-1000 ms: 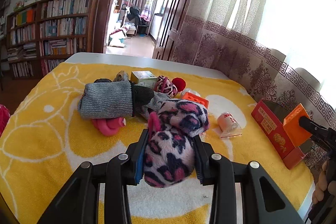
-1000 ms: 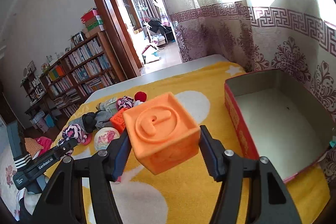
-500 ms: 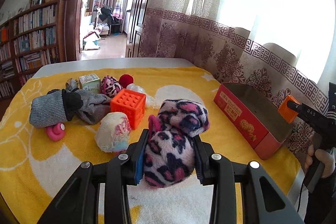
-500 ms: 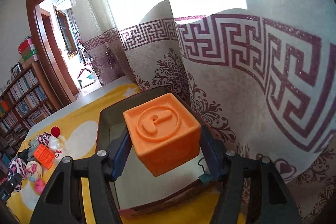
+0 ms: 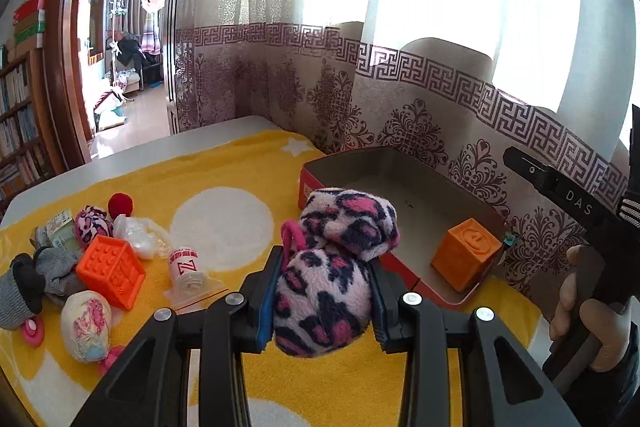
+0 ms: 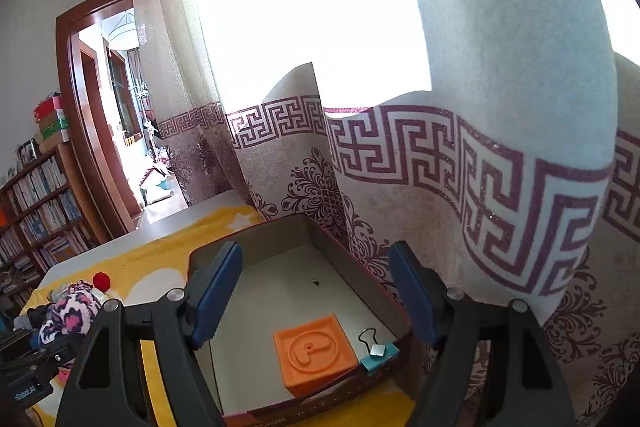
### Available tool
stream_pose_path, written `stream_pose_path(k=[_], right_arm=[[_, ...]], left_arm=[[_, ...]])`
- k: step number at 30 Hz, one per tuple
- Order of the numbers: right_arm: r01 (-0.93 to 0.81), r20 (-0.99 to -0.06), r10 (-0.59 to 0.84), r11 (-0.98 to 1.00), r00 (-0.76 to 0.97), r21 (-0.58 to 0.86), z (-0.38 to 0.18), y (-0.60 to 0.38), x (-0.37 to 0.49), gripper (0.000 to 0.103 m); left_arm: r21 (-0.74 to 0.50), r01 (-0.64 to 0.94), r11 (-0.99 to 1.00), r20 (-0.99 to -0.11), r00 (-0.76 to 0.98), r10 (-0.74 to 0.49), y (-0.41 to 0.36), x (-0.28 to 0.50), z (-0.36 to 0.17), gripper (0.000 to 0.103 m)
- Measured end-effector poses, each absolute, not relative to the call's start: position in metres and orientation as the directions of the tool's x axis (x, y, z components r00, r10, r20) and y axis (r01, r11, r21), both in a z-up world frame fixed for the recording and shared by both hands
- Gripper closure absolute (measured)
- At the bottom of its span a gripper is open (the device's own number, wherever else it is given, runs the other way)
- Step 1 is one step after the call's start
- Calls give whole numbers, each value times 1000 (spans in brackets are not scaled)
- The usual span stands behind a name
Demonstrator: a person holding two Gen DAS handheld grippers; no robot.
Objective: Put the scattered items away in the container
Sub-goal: 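Carry the leopard mitten into the tin box and open the left gripper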
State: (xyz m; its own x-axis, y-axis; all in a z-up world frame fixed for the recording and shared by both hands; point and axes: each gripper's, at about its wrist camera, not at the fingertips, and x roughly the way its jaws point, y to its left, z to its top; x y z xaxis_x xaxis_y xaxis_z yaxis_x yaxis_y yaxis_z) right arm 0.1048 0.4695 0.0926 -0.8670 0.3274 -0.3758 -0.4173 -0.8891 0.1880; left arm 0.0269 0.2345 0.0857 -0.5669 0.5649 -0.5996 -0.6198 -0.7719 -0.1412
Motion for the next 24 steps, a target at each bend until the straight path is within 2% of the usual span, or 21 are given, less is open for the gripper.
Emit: stream_pose_path(k=[7, 10, 11, 16, 17, 18, 19, 20, 24], right_arm=[[-438, -296, 368, -872, -881, 218, 110, 473, 122, 23], [-443, -280, 376, -865, -883, 235, 112, 475, 126, 23], [-445, -277, 379, -863, -883, 239, 113, 476, 127, 23], [-447, -287, 378, -864, -880, 232, 108, 474, 121, 23], [-447, -292, 377, -863, -879, 234, 107, 475, 119, 23], [-449, -294, 377, -862, -878, 235, 106, 475, 118, 23], [-450, -296, 377, -862, -878, 234, 107, 474, 122, 23], [-450, -299, 377, -862, -877, 233, 106, 474, 121, 23], [-443, -320, 362, -867, -875, 229, 101, 470, 117, 23]], left_arm=[[-169, -706, -687, -588, -487, 646, 300, 18, 91, 64], [-235, -720, -653, -591, -428, 684, 319, 9, 87, 63], [-264, -720, -642, -595, -402, 696, 327, 4, 84, 60], [-393, -687, -610, -616, -296, 730, 342, -17, 69, 59], [-396, -681, -616, -622, -295, 726, 340, -18, 67, 57], [-394, -678, -621, -624, -298, 722, 337, -19, 65, 51], [-392, -670, -631, -622, -313, 718, 332, -19, 64, 36], [-392, -656, -645, -613, -336, 715, 325, -19, 65, 30], [-408, -617, -673, -600, -375, 707, 299, -21, 70, 30]])
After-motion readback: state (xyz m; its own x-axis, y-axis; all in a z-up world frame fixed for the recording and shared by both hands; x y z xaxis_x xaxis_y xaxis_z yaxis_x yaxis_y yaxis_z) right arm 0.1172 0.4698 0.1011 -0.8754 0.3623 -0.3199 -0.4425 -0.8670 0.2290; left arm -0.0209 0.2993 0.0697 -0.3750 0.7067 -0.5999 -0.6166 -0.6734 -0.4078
